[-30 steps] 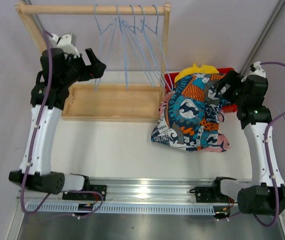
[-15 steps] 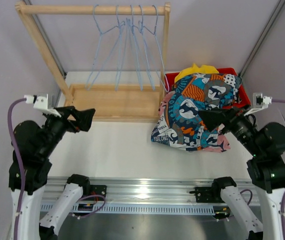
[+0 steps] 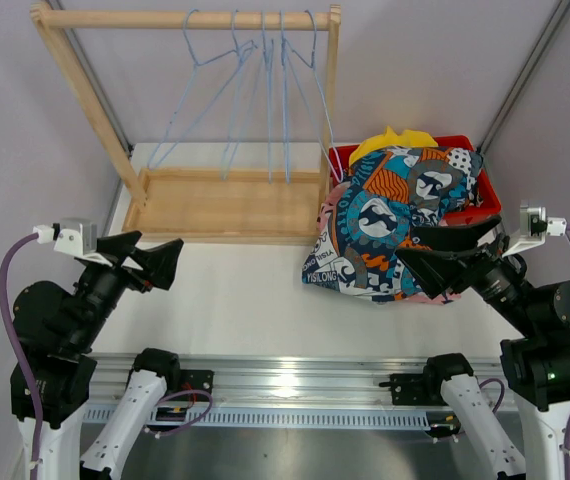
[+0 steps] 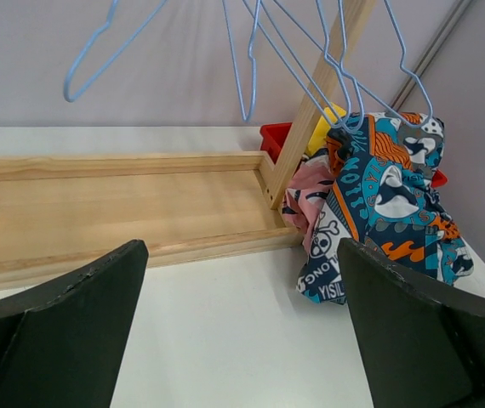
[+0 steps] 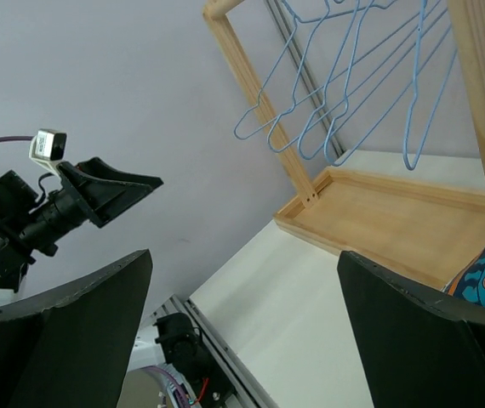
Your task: Remove the shorts from the hanger
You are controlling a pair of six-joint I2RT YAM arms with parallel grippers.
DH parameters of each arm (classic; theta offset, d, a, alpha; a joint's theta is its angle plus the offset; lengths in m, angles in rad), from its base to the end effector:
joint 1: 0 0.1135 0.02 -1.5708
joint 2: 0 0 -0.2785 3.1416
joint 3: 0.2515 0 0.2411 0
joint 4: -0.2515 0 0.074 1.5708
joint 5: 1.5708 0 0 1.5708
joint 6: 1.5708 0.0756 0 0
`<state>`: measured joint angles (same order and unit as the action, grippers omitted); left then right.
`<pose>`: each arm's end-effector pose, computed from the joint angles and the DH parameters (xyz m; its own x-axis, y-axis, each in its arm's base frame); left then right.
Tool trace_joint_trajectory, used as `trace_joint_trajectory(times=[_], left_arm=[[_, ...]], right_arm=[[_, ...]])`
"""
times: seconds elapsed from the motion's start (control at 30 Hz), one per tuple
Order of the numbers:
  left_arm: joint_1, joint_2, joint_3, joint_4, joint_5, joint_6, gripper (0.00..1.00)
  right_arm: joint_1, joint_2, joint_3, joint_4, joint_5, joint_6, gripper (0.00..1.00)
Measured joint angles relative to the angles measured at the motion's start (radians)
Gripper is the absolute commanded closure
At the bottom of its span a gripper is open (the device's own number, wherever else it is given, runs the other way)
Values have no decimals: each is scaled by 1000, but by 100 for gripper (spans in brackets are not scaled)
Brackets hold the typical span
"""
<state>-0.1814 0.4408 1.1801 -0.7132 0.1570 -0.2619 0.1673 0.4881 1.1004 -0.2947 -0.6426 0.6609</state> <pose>0.0459 -0.0204 0.4379 -0.0611 -0.2488 -0.9666 0.3273 0.9099 -0.2549 0.0501 0.0544 0.4694 -0.1833 0.4674 -0.8648 -0.7374 0.5164 0.4354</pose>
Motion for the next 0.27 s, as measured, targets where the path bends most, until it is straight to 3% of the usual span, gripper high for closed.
trace_joint_trajectory(times=[0.27], left_arm=[[0, 0, 0, -3, -12, 5, 1]], right_arm=[[0, 0, -35, 55, -11, 20, 0]])
